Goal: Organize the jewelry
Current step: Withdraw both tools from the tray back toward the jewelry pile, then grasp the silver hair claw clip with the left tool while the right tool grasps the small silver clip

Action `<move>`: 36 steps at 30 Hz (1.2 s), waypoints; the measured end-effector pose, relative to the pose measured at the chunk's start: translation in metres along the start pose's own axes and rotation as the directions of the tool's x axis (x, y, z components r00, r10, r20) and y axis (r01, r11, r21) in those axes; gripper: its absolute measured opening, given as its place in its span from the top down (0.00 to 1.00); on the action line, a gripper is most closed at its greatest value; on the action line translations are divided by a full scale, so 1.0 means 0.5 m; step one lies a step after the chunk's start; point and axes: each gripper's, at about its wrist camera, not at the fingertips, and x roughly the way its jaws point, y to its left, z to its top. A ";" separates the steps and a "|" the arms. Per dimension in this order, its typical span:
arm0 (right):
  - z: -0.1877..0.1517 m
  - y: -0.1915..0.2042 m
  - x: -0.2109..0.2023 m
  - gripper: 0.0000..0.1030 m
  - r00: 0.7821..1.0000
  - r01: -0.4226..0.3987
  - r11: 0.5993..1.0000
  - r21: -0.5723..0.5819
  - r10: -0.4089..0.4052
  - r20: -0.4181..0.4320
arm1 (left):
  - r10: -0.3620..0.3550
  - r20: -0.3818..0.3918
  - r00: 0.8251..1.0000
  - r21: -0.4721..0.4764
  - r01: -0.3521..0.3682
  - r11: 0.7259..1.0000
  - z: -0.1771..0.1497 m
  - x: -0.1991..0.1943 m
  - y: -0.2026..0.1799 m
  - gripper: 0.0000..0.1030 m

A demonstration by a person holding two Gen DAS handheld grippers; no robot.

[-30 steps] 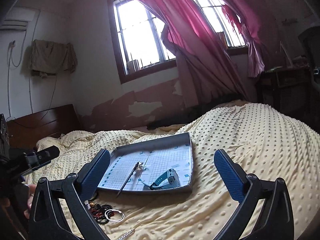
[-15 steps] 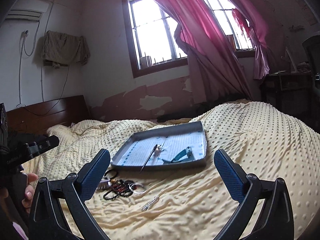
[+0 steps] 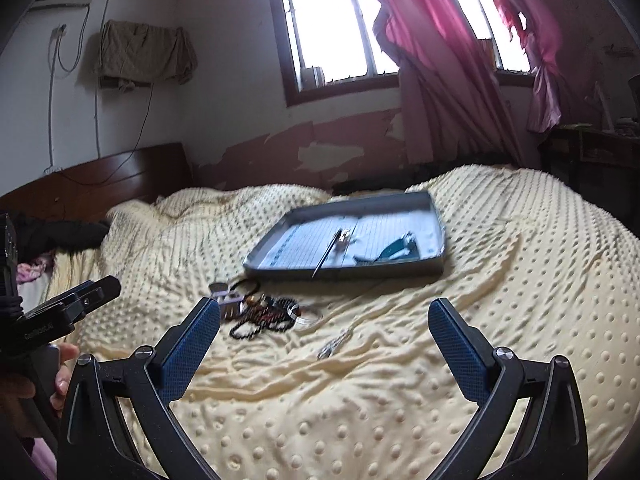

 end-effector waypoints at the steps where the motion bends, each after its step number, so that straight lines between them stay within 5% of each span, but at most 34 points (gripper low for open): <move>1: -0.004 0.002 0.008 0.01 1.000 0.001 1.000 -0.009 -0.002 -0.020 | 0.002 -0.011 1.000 0.012 -0.002 1.000 -0.007 0.006 0.002 0.00; 8: -0.020 0.006 0.062 0.01 0.988 -0.002 1.000 -0.023 -0.002 -0.152 | 0.008 -0.115 0.993 0.072 0.000 0.997 -0.048 0.052 0.018 0.00; 13: -0.039 -0.011 0.113 0.01 0.960 -0.024 1.000 0.020 0.028 -0.279 | 0.009 -0.184 0.983 0.052 0.000 0.999 -0.062 0.081 0.034 0.00; 19: -0.051 -0.028 0.161 0.01 0.945 -0.023 0.994 0.107 0.057 -0.323 | 0.026 -0.238 0.971 0.042 -0.016 0.999 -0.066 0.128 0.048 0.00; 21: -0.048 -0.023 0.181 0.07 0.944 -0.031 0.996 0.085 0.057 -0.326 | 0.014 -0.253 0.967 0.047 -0.002 0.999 -0.057 0.155 0.048 0.00; 23: -0.044 -0.015 0.205 0.30 0.938 -0.046 0.997 0.057 0.063 -0.340 | 0.002 -0.259 0.966 0.058 0.014 0.998 -0.046 0.179 0.047 0.00; 25: -0.043 -0.011 0.231 0.38 0.932 -0.056 0.997 0.050 0.070 -0.356 | -0.018 -0.264 0.964 0.044 0.030 0.999 -0.035 0.202 0.050 0.00; 36: -0.065 -0.026 0.292 0.52 0.920 0.010 0.992 0.123 0.039 -0.391 | -0.004 -0.324 0.946 0.127 0.048 0.991 0.005 0.343 0.043 0.01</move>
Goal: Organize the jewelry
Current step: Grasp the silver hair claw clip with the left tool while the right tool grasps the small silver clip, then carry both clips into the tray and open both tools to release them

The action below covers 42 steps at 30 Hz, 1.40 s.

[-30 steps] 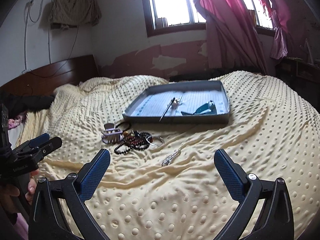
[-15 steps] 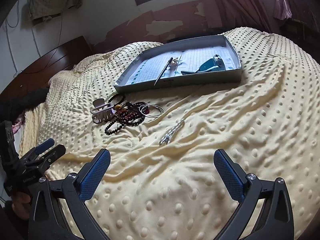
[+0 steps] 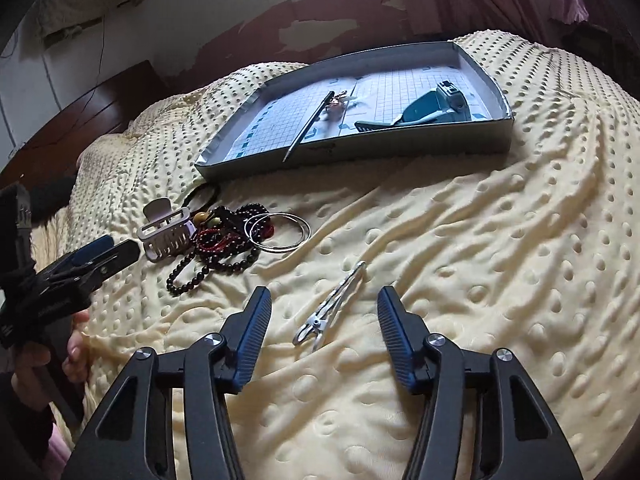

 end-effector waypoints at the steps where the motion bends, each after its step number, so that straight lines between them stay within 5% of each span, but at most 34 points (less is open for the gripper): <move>1: -0.001 0.002 0.004 0.56 1.000 0.005 1.000 -0.002 -0.005 0.000 | -0.012 -0.010 1.000 0.003 0.012 1.000 0.002 0.010 0.000 0.07; 5: -0.001 0.009 0.021 0.68 1.000 0.027 0.999 -0.023 -0.027 -0.004 | -0.065 -0.044 0.997 0.019 0.066 0.998 0.007 0.037 -0.004 0.33; 8: 0.000 0.023 0.035 0.78 1.000 0.020 0.998 -0.055 -0.020 -0.010 | -0.081 -0.036 0.996 0.029 0.082 0.996 0.011 0.046 -0.006 0.42; 12: -0.001 0.041 0.044 0.80 1.000 -0.004 0.995 -0.096 0.002 -0.017 | -0.089 -0.043 0.995 0.026 0.090 0.996 0.013 0.055 -0.003 0.52; 23: -0.010 0.046 0.038 0.85 0.997 -0.061 0.995 -0.082 0.058 -0.044 | -0.080 -0.002 0.997 0.053 0.080 0.995 -0.006 0.017 -0.021 0.53; 42: -0.015 0.054 0.007 0.88 0.992 -0.121 0.991 -0.060 0.119 -0.038 | -0.158 -0.005 0.987 -0.119 0.156 0.981 -0.067 -0.072 -0.052 0.53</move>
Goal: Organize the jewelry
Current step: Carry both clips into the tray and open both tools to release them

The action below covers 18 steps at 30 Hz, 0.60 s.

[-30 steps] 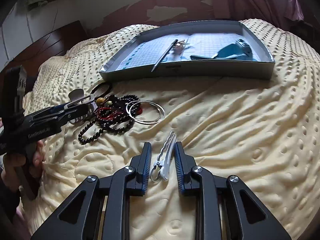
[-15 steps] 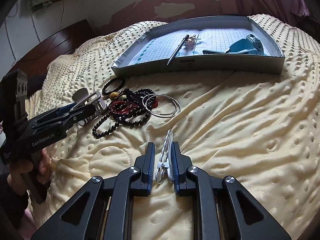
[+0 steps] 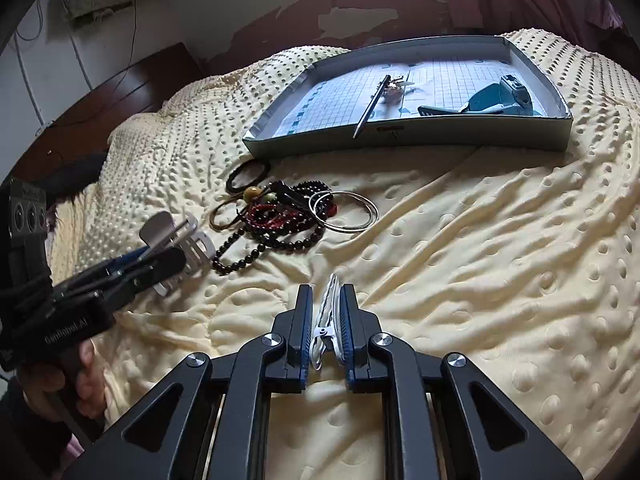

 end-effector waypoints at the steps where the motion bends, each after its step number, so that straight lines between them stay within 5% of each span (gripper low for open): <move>1: 0.000 0.000 -0.003 0.88 1.000 -0.001 1.000 0.001 0.001 0.007 | -0.004 0.005 1.000 -0.010 0.004 1.000 -0.003 -0.004 -0.002 0.53; 18: 0.063 -0.070 -0.078 0.89 0.980 -0.097 0.986 0.132 0.072 0.185 | -0.036 0.129 0.991 -0.086 0.047 0.995 0.056 -0.034 -0.007 0.53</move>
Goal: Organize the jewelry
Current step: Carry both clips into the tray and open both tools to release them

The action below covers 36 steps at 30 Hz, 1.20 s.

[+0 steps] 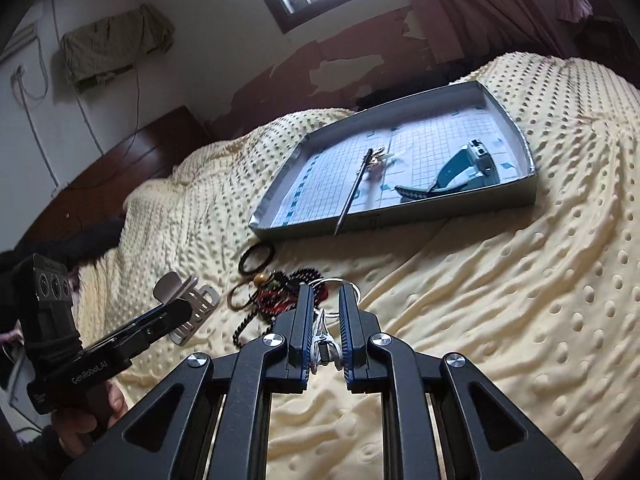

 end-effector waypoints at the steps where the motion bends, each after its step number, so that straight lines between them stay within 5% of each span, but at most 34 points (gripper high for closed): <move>1: 0.001 -0.007 0.001 0.89 1.000 -0.008 1.000 0.020 0.008 -0.001 | -0.001 0.003 1.000 -0.010 0.001 1.000 0.003 0.001 0.004 0.53; 13: 0.006 -0.015 0.026 0.89 1.000 -0.023 0.999 0.038 0.024 -0.016 | 0.005 -0.007 1.000 -0.021 -0.005 1.000 0.005 0.016 0.017 0.54; 24: 0.165 -0.013 0.088 0.89 0.989 -0.039 0.999 -0.019 0.041 0.142 | -0.005 0.077 0.997 -0.036 0.008 0.999 0.157 0.120 -0.010 0.53; 36: 0.197 -0.056 0.232 0.89 1.000 -0.021 0.999 -0.028 0.021 -0.002 | 0.057 -0.042 0.998 -0.050 -0.059 0.997 0.200 0.304 -0.004 0.53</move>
